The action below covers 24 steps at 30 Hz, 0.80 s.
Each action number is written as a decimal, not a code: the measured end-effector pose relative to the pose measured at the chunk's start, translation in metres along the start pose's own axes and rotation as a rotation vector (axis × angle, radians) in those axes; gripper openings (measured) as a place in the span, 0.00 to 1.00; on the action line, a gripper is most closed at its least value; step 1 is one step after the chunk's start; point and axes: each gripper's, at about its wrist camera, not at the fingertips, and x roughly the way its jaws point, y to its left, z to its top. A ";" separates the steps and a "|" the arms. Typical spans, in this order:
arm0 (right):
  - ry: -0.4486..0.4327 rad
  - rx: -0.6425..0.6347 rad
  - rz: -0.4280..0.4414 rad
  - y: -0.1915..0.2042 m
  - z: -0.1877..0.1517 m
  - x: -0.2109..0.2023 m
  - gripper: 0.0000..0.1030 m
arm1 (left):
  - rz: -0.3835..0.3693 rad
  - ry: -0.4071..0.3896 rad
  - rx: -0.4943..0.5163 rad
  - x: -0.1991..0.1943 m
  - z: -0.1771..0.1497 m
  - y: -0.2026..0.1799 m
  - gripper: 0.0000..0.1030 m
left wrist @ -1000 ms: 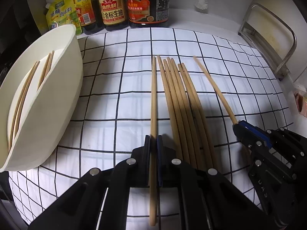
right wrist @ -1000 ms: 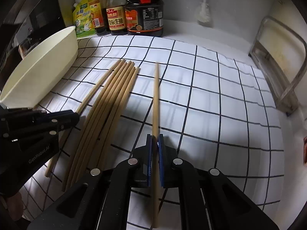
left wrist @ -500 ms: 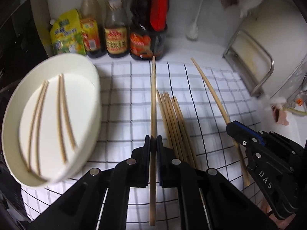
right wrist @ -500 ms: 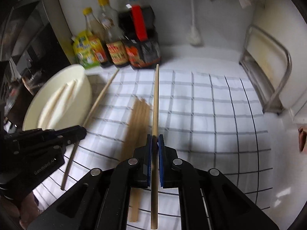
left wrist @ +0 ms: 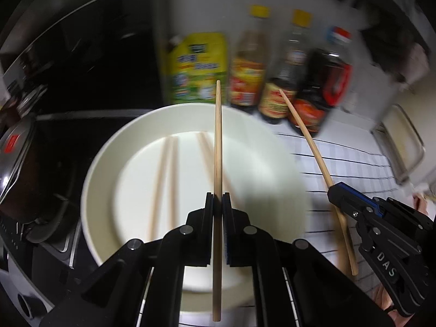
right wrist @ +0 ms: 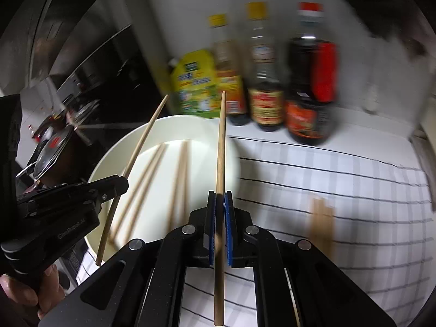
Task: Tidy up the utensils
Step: 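Carry both chopsticks into the white bowl and open both tools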
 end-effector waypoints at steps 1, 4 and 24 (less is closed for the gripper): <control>0.008 -0.005 0.007 0.006 0.001 0.006 0.06 | 0.009 0.004 -0.008 0.003 0.000 0.009 0.07; 0.042 -0.018 0.028 0.029 0.010 0.032 0.06 | 0.025 0.020 -0.025 0.012 0.002 0.037 0.07; 0.197 0.022 -0.030 0.053 0.000 0.099 0.06 | 0.017 0.140 -0.032 0.067 -0.006 0.080 0.12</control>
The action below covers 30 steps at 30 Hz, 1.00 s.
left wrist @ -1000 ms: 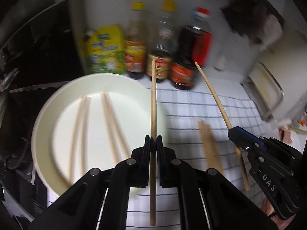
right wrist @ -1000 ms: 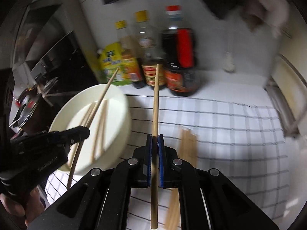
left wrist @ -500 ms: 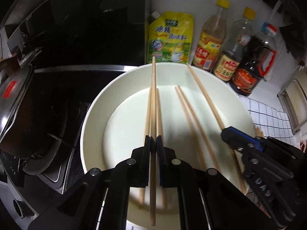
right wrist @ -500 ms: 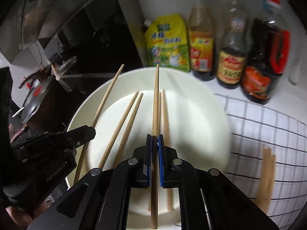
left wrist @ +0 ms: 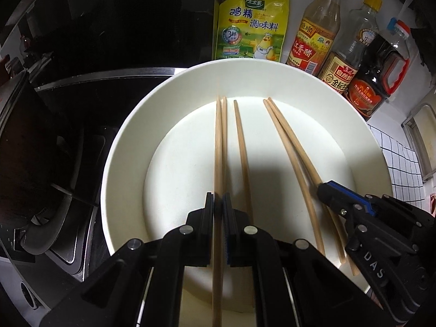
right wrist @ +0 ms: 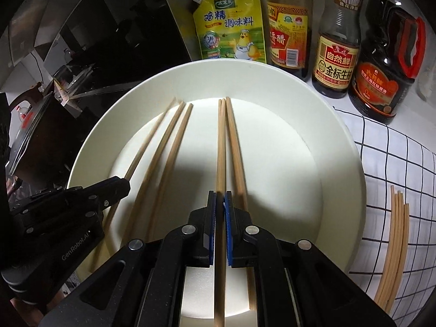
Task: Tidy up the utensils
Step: 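Carry both chopsticks into the white bowl and open both tools, then move both open tools back to the chopstick bundle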
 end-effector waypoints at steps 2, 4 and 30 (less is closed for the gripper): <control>-0.012 0.003 -0.005 0.000 -0.001 -0.003 0.07 | 0.002 -0.006 -0.002 -0.001 0.001 0.001 0.23; -0.028 0.002 -0.006 -0.001 -0.001 -0.009 0.11 | 0.004 -0.014 -0.002 -0.004 0.000 0.002 0.32; -0.088 -0.027 -0.011 -0.005 -0.040 -0.089 0.21 | 0.009 -0.099 -0.030 -0.074 -0.030 -0.021 0.58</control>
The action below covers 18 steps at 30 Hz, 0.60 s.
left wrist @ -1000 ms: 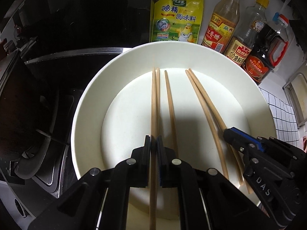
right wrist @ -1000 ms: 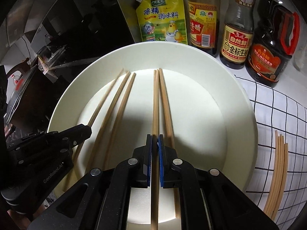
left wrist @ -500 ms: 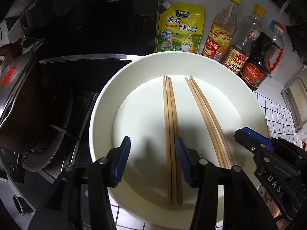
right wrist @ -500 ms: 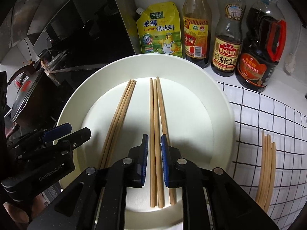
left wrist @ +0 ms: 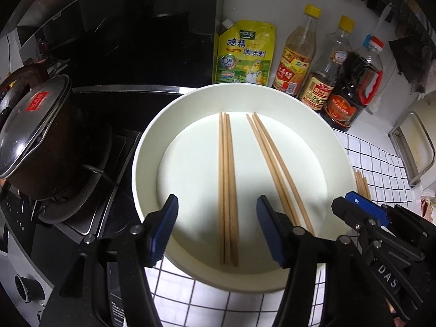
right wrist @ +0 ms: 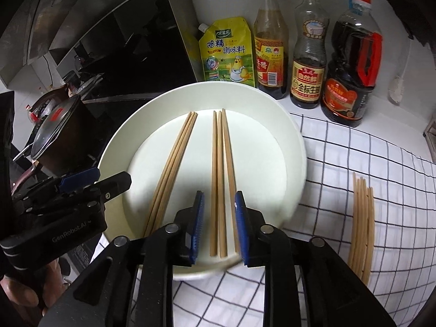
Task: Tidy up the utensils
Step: 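Move both open tools back to the chopstick bundle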
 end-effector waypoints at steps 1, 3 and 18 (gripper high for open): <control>0.000 0.001 -0.002 -0.001 -0.002 -0.002 0.21 | -0.001 0.000 0.002 -0.002 -0.002 -0.002 0.58; 0.002 0.006 0.000 -0.005 -0.008 -0.009 0.21 | -0.003 -0.001 0.005 -0.005 -0.005 -0.007 0.58; -0.021 0.041 -0.022 -0.042 -0.048 -0.059 0.32 | -0.026 -0.016 0.033 -0.033 -0.037 -0.053 0.67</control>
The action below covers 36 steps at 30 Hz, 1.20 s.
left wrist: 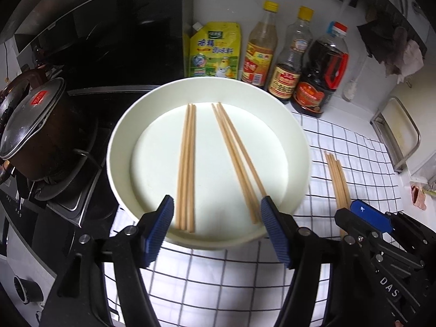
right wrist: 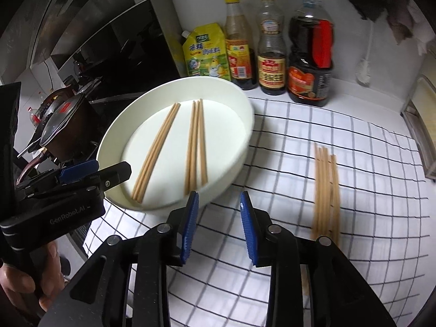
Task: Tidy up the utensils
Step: 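Move both open tools back to the chopstick bundle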
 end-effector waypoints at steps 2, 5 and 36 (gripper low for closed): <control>-0.003 0.010 -0.009 -0.010 -0.006 -0.006 0.34 | -0.007 -0.004 0.004 -0.003 -0.003 -0.008 0.68; -0.005 0.032 -0.031 -0.028 -0.016 -0.015 0.36 | -0.013 0.001 0.012 -0.003 -0.008 -0.020 0.71; 0.067 0.121 -0.152 -0.161 -0.067 0.035 0.39 | -0.070 0.060 0.127 0.038 -0.041 -0.134 0.76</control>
